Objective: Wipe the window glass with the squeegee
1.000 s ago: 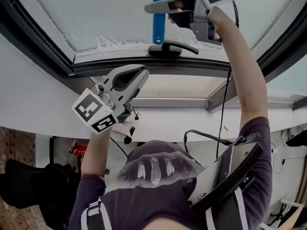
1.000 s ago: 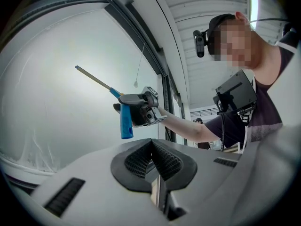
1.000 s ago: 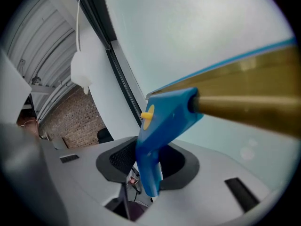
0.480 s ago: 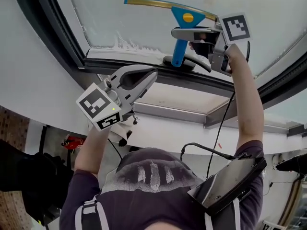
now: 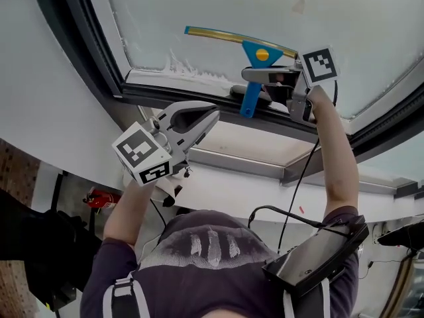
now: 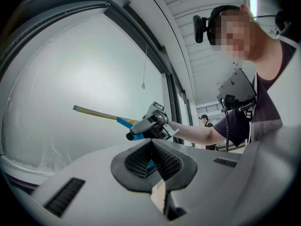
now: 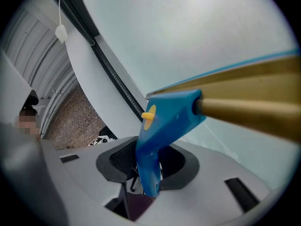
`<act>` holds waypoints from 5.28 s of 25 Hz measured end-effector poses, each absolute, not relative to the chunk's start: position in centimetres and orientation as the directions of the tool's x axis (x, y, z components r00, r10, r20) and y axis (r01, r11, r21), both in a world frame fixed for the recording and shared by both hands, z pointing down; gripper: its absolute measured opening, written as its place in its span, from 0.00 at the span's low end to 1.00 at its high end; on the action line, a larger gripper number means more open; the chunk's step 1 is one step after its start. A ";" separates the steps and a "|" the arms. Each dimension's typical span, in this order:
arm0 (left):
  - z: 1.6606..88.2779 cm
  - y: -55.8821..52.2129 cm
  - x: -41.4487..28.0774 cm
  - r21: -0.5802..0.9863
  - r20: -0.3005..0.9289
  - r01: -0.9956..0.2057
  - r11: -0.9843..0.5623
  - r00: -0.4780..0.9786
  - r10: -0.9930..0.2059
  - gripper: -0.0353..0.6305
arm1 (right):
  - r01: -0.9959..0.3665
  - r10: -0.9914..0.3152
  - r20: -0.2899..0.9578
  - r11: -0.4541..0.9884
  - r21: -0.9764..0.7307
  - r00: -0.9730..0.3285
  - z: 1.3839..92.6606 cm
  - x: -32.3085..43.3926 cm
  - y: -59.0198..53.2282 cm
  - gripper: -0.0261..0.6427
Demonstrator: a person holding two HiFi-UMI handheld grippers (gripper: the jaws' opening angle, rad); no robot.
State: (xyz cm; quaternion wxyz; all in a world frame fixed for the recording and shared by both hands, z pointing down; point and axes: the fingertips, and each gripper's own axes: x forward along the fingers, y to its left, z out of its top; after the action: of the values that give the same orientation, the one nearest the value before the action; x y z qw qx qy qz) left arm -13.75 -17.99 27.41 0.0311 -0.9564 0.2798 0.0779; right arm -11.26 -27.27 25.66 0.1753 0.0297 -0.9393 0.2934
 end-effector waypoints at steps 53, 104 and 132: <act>27.8 -16.5 -25.2 -0.022 -0.185 -0.569 -0.822 0.810 -0.556 0.06 | -0.232 -0.222 0.219 0.973 -0.020 -0.950 -1.2 -28.0 -30.8 0.22; 31.2 -16.5 -22.8 0.048 -0.168 -0.584 -0.811 0.795 -0.582 0.06 | -0.312 -0.177 0.525 0.933 -0.180 -0.832 14.9 -25.7 -33.0 0.22; 29.6 -16.8 -19.7 0.092 -0.136 -0.565 -0.820 0.809 -0.572 0.06 | -0.270 -0.083 0.431 0.880 -0.392 -0.898 19.2 -26.4 -31.6 0.22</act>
State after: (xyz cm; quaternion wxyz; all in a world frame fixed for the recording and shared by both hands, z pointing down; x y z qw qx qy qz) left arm -19.69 -16.77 29.58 -0.0233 -0.9507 0.2990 0.0790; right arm -26.37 -31.63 19.23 0.2053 0.0931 -0.9474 0.2271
